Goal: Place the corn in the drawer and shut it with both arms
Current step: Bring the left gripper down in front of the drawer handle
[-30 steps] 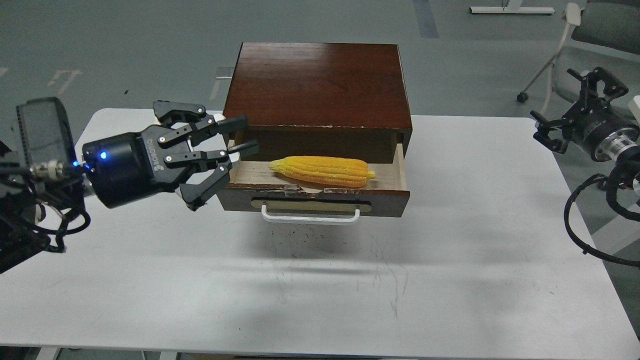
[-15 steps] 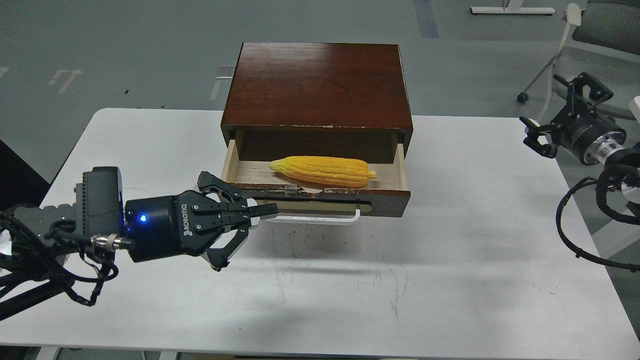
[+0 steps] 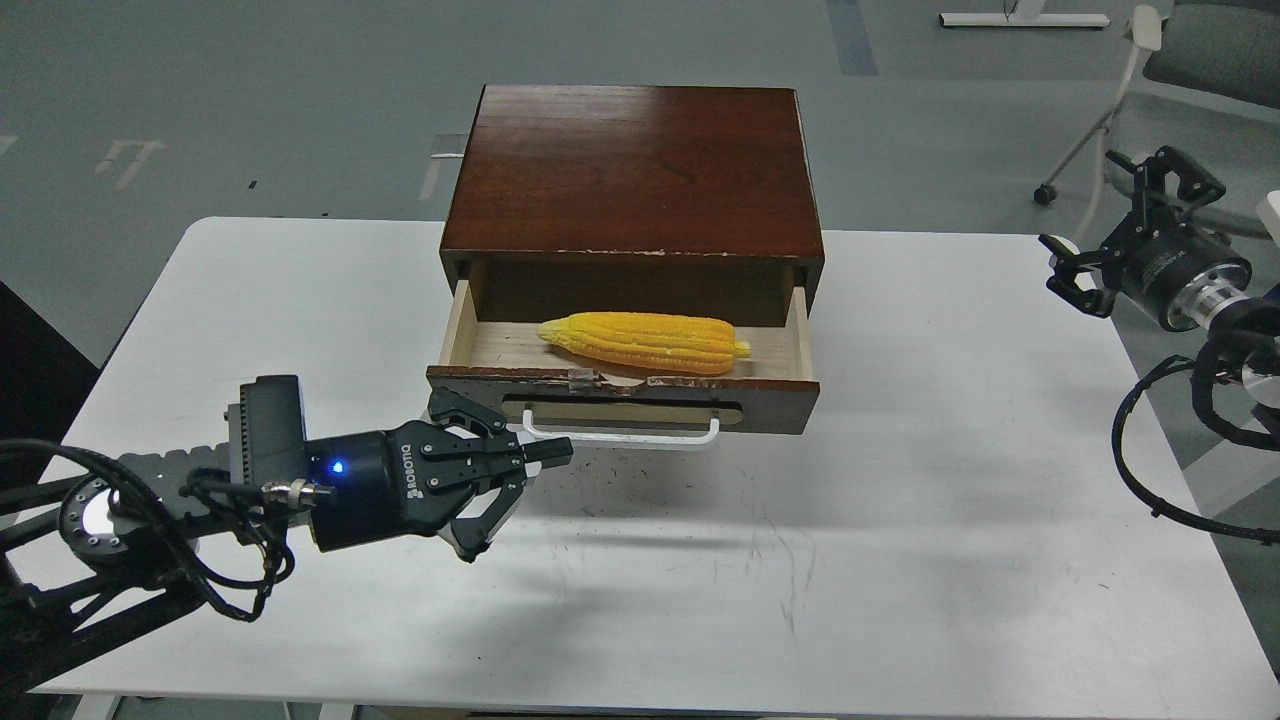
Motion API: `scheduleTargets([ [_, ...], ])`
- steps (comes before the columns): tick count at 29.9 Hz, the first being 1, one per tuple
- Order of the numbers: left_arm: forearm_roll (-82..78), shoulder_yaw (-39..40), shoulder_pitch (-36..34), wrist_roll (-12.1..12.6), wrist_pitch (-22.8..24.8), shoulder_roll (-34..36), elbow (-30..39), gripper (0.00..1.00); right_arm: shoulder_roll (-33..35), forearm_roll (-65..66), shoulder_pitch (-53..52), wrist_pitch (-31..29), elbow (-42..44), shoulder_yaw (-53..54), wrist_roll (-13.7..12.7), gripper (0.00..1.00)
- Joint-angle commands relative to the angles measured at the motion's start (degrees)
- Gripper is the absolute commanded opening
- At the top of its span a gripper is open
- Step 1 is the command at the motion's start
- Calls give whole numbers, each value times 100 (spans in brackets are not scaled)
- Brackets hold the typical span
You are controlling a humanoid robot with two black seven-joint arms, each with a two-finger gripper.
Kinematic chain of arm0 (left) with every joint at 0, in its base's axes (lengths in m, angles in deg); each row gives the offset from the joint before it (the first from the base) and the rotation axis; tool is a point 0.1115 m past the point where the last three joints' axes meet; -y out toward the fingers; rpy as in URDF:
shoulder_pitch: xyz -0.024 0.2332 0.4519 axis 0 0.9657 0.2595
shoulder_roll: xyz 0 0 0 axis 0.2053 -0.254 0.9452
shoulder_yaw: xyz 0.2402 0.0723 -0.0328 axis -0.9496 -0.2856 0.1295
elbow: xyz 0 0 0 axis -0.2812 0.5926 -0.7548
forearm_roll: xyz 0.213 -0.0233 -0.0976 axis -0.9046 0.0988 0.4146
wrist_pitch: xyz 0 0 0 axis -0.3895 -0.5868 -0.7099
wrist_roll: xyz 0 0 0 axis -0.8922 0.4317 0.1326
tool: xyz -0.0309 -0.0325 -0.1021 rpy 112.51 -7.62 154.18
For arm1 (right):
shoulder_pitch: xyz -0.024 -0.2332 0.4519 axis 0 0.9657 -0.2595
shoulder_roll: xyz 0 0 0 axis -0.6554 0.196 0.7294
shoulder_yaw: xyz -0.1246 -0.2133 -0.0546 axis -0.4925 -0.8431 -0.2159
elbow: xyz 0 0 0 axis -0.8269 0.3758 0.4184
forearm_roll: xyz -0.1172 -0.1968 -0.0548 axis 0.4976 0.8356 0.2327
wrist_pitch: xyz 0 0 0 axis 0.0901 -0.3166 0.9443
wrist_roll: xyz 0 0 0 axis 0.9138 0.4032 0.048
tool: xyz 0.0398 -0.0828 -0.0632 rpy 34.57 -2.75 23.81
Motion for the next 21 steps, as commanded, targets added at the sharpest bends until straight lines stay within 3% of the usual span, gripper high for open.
scheduleTargets([
  [1,0,-1,93,-1,-1,-16,-95,0,-39,1,7,0,8,0,5,100],
  [21,0,-1,260,-1,130,-657,-403,0,-39,62,34,0,0,0,5,100],
])
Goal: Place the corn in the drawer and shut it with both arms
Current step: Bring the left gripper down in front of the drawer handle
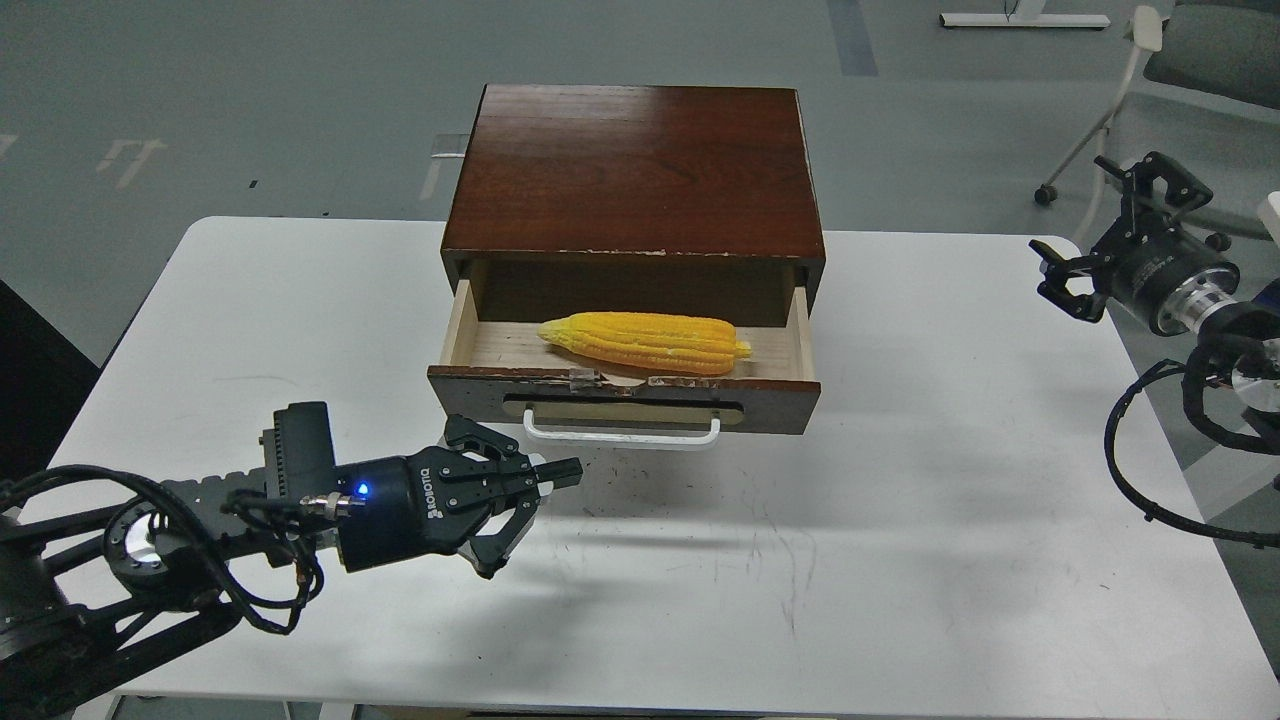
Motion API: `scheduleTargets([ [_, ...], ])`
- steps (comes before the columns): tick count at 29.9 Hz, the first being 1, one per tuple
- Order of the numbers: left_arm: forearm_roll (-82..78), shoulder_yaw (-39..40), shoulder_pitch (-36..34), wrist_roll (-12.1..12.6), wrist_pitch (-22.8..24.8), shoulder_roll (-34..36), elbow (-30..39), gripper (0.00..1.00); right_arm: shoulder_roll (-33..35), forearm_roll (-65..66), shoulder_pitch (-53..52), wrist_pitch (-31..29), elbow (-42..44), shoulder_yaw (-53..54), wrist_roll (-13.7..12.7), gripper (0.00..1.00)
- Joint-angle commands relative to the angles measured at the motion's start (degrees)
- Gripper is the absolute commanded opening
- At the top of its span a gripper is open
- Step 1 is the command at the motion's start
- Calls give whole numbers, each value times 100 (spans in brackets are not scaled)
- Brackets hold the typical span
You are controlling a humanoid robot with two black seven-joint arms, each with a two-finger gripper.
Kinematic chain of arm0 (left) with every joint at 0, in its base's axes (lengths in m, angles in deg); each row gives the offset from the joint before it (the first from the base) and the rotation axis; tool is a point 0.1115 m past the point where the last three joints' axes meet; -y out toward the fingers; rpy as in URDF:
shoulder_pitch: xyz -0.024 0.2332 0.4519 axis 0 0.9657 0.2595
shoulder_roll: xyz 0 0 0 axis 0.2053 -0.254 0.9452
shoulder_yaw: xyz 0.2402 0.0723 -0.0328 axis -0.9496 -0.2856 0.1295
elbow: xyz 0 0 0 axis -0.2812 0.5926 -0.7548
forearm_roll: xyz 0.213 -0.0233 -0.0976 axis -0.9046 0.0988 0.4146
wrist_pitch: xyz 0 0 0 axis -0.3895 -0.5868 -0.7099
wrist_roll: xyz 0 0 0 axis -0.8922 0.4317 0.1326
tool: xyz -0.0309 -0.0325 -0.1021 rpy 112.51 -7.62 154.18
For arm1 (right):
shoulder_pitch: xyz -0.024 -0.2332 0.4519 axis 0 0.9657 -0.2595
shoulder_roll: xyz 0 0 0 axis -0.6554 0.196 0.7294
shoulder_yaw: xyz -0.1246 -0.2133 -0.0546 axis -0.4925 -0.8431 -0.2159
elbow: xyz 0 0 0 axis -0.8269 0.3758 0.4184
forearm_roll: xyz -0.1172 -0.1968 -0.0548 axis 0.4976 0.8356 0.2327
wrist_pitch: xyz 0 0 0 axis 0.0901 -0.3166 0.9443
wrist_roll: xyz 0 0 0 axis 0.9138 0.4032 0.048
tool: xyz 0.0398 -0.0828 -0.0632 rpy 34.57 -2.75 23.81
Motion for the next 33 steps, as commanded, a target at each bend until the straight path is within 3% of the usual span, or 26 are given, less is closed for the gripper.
scheduleTargets([
  [1,0,0,-6,-1,199,-150,-52,0,7,2,2,0,3,7,5,100],
  [9,0,9,-23,22,367,-283,-298,0,7,2,11,0,3,7,5,100],
  [13,0,9,-67,373,499,-274,-403,0,7,2,19,0,12,7,5,100],
  [15,0,9,-67,435,508,-274,-404,0,7,2,28,0,12,-1,5,100],
  [33,0,27,-32,461,499,-335,-298,0,7,20,46,0,12,-1,5,100],
])
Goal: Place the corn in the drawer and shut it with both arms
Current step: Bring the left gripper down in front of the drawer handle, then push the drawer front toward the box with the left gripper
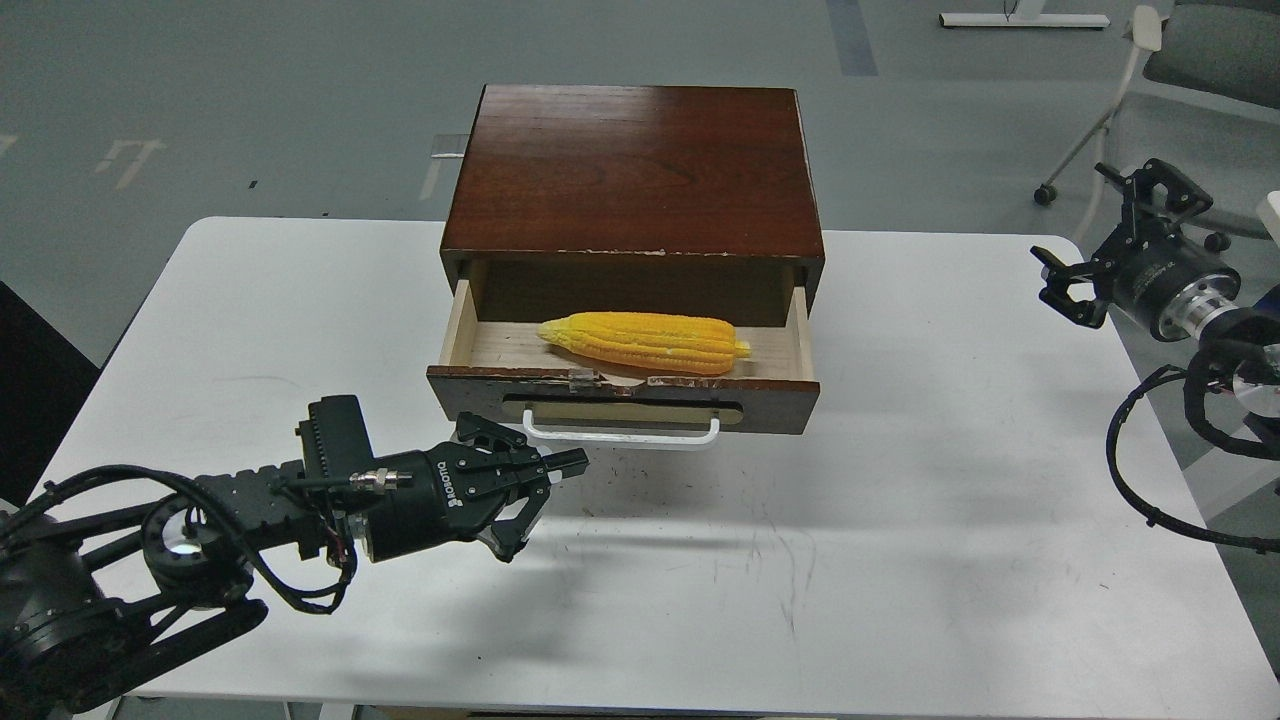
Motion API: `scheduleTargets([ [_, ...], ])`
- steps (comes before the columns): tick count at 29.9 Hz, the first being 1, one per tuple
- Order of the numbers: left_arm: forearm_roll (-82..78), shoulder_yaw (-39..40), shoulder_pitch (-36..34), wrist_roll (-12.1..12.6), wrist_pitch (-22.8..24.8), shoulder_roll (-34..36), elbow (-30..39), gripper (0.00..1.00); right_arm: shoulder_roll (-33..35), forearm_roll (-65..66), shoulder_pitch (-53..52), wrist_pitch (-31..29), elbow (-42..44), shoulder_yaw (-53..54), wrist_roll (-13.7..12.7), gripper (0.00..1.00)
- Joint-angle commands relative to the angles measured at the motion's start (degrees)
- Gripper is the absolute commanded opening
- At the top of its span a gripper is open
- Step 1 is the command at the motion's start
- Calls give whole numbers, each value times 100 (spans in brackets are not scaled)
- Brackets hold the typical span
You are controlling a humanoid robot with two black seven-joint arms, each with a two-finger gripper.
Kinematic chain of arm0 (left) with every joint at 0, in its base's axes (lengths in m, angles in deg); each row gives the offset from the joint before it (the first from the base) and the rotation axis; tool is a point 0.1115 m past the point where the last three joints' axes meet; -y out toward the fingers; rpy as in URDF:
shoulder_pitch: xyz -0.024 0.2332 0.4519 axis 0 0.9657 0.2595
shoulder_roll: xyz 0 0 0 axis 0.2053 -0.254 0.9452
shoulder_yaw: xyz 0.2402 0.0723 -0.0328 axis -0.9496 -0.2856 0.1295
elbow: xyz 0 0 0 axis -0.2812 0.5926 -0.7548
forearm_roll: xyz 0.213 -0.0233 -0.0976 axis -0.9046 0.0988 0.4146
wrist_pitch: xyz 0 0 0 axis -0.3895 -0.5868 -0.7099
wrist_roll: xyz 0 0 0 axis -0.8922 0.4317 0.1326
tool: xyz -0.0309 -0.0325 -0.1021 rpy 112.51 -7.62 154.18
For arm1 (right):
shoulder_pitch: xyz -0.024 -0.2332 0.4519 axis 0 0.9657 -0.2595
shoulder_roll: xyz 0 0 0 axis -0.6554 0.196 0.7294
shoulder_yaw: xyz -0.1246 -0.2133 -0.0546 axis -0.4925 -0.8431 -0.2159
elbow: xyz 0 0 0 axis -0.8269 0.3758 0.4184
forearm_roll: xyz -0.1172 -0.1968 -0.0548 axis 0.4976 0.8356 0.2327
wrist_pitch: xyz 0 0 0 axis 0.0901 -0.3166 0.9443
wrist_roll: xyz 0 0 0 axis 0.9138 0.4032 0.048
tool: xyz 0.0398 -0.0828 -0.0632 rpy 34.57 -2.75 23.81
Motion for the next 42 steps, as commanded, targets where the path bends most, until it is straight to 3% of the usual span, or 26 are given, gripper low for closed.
scheduleTargets([
  [1,0,4,0,10,-1,-41,-4,0,0,17,0,0,0,0,-2,100],
  [9,0,66,-9,256,-1,-59,-21,0,0,79,17,0,-1,0,7,100],
  [42,0,118,-167,308,8,-507,-408,0,-35,79,61,0,-9,9,7,100],
])
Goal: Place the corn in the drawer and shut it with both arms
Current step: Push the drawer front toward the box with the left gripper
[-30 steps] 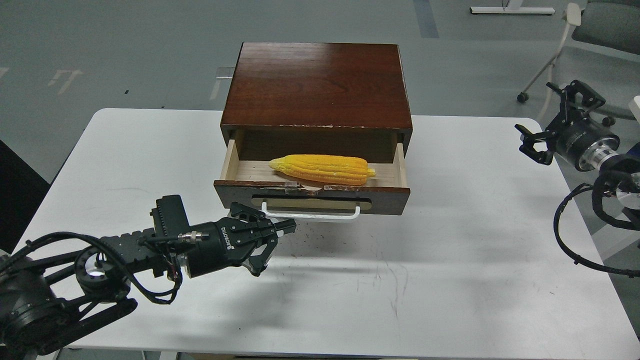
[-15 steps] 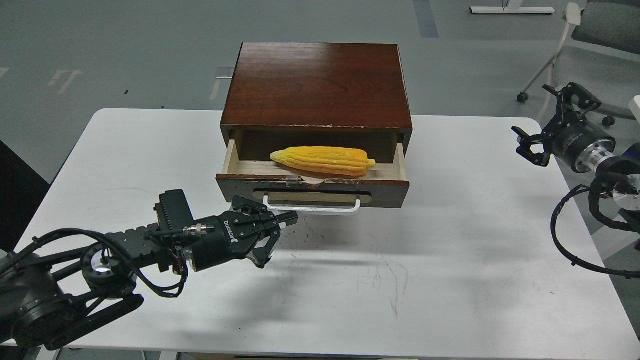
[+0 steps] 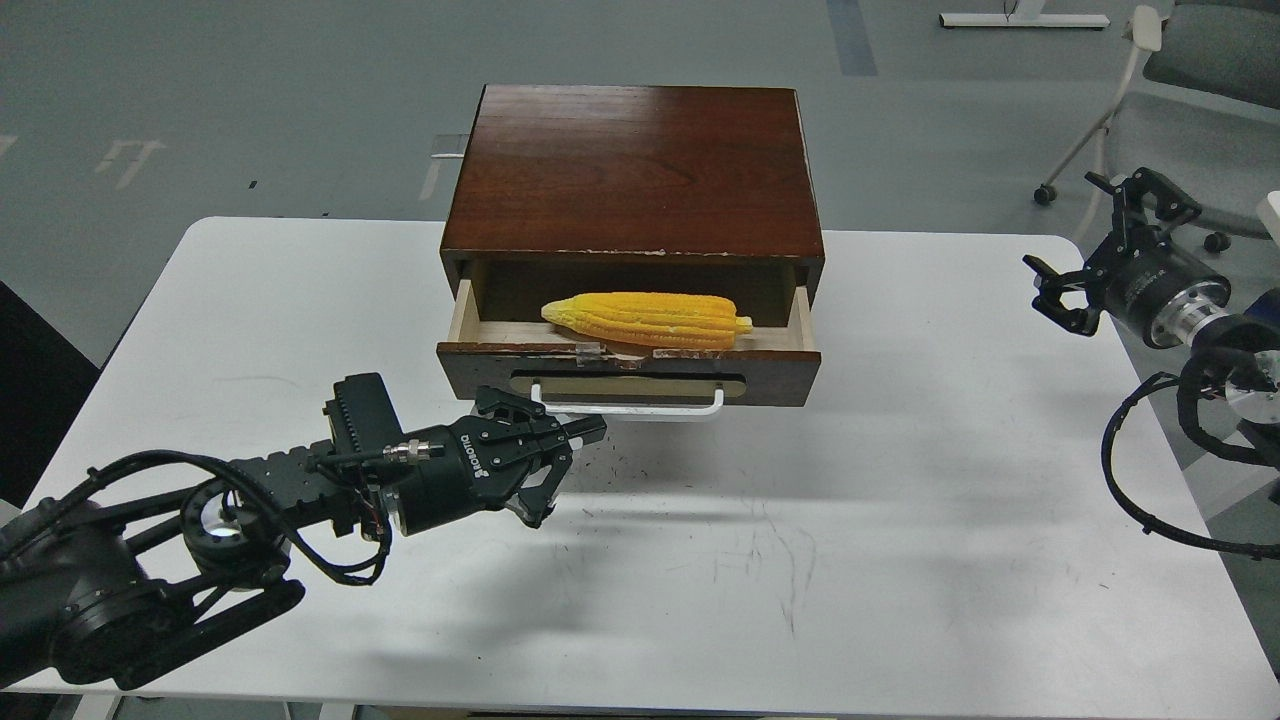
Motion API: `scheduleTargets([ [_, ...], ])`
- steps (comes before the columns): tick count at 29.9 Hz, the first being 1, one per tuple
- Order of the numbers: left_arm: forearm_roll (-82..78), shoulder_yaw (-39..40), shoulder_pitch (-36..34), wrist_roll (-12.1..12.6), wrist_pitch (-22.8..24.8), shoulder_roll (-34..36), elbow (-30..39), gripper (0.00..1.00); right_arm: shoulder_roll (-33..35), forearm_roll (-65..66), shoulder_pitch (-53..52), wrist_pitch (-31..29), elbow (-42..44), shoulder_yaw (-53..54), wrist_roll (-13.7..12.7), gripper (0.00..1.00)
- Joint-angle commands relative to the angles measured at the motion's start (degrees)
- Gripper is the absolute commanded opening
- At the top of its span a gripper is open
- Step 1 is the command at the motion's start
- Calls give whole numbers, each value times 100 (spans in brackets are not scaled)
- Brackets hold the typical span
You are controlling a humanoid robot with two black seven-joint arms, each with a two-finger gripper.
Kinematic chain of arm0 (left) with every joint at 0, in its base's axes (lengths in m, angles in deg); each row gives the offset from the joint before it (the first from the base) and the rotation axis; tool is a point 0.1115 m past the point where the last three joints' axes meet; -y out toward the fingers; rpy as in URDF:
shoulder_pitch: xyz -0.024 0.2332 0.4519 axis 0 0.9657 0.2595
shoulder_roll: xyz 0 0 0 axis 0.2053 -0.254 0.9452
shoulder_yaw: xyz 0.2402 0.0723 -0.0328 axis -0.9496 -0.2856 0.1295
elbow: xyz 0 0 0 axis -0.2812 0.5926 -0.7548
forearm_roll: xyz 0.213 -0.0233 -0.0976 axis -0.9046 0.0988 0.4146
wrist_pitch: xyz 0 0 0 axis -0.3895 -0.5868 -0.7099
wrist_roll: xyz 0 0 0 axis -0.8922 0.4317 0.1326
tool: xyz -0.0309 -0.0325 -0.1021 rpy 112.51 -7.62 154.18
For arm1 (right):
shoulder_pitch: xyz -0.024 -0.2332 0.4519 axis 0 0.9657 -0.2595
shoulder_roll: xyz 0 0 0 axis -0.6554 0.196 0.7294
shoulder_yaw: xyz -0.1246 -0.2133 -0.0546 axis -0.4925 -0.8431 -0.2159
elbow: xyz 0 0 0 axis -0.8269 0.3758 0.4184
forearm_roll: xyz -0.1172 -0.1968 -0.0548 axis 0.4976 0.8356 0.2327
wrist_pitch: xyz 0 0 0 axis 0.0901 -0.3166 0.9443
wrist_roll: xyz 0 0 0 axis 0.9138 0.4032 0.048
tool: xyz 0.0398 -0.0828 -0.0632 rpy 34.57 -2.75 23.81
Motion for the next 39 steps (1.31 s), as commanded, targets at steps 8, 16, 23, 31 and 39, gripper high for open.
scheduleTargets([
  [8,0,1,-125,-1,-5,-259,-284,0,6,0,10,0,8,0,1,100],
  [16,0,10,-257,-1,4,-471,-496,0,6,0,19,0,17,0,1,100],
  [23,0,124,-407,-1,-5,-549,-706,0,-2,0,28,0,17,-9,1,100],
  [31,0,106,-477,-1,-5,-585,-803,0,-2,0,37,0,8,-9,1,100],
  [39,0,124,-503,-1,-5,-787,-1040,0,6,0,45,0,8,0,1,100],
])
